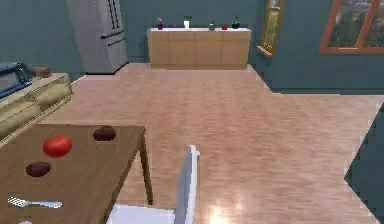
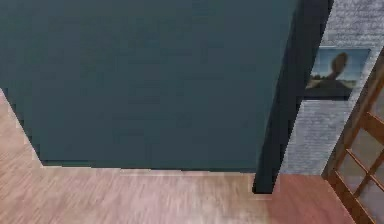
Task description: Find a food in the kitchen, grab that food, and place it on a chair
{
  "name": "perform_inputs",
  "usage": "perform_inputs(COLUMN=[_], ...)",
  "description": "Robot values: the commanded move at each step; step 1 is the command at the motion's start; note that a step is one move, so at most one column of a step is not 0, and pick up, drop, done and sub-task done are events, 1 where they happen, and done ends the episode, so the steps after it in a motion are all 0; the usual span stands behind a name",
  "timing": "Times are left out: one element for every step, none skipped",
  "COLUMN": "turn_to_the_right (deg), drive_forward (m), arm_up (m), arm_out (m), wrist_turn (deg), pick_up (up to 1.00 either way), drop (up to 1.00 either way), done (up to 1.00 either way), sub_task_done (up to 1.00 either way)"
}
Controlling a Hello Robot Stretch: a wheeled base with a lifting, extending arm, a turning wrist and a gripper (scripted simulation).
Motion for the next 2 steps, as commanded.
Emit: perform_inputs(turn_to_the_right=[39.0,3.0], drive_forward=[0.00,0.00], arm_up=[0.00,0.00], arm_out=[0.00,0.00], wrist_turn=[0.0,0.0], pick_up=[0.00,0.00], drop=[0.00,0.00], done=[0.00,0.00], sub_task_done=[0.00,0.00])
